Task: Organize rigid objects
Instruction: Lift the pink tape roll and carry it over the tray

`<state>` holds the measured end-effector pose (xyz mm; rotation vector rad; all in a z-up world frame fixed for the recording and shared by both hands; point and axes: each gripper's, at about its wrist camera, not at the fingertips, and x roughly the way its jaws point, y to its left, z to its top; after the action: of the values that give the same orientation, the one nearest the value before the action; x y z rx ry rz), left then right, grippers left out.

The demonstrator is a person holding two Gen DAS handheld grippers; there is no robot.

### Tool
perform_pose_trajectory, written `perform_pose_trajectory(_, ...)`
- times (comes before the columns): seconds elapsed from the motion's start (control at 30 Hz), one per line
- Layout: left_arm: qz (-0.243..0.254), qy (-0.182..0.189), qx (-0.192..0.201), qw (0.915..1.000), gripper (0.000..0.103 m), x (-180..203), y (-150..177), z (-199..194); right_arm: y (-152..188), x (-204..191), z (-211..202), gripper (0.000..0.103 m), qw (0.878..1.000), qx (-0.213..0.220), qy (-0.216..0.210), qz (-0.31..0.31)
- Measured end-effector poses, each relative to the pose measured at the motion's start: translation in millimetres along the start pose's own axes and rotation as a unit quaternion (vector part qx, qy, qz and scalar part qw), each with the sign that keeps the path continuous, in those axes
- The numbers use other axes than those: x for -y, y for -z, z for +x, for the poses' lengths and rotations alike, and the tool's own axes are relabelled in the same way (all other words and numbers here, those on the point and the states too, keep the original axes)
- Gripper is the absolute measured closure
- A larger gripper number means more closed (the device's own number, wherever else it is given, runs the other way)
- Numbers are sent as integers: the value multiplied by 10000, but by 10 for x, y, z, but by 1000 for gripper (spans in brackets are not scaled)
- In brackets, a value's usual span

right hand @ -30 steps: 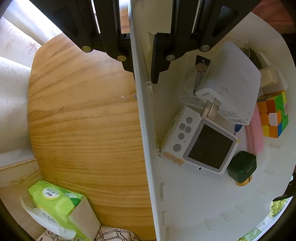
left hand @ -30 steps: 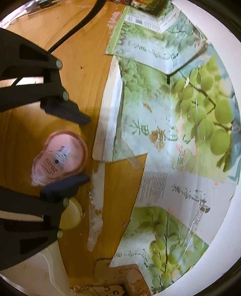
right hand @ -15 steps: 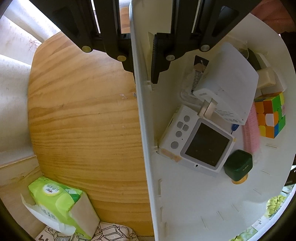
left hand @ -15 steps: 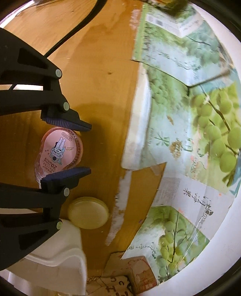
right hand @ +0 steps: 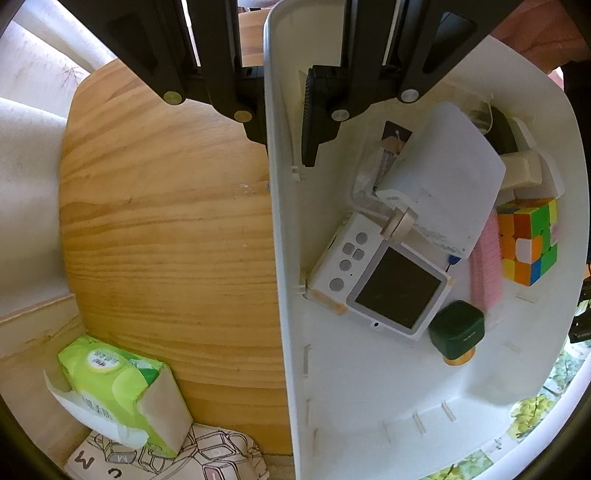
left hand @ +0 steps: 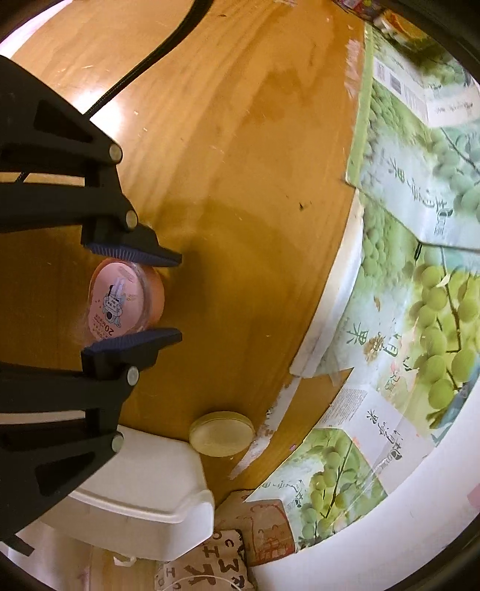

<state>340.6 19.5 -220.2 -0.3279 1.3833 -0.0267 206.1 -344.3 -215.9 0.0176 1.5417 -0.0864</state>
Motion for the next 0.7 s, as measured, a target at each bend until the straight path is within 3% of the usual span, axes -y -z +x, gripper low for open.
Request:
perform_pose_trajectory(0.03, -26, 48, 1, 10000, 103, -69, 36, -83, 8, -5, -9, 92, 10000, 12, -11, -22)
perform_pose_trajectory(0.17, -164, 207, 23, 9996, 103, -170, 117, -210, 78, -23, -63, 93, 9998, 76, -64, -143)
perform_pose_trajectory(0.33, -76, 387, 195, 9990, 102, -22, 182, -357, 163, -43, -126, 93, 9994, 133, -134, -299)
perform_pose_trajectory(0.47, 276, 481, 298, 9980, 90, 78, 269, -430, 217, -29, -166, 93, 9989, 172, -194, -393)
perform_pose_trajectory(0.6, 781, 263, 412, 9957, 77, 210, 368, -517, 292, -30, -205, 92, 9986, 229, -244, -399)
perform_pose_trajectory(0.67, 998, 157, 443, 9939, 55, 258, 417, -524, 347, -5, -212, 92, 9987, 246, -254, -379)
perform_pose_trajectory(0.7, 1091, 120, 456, 9929, 54, 276, 435, -521, 365, 2, -218, 93, 9987, 259, -255, -358)
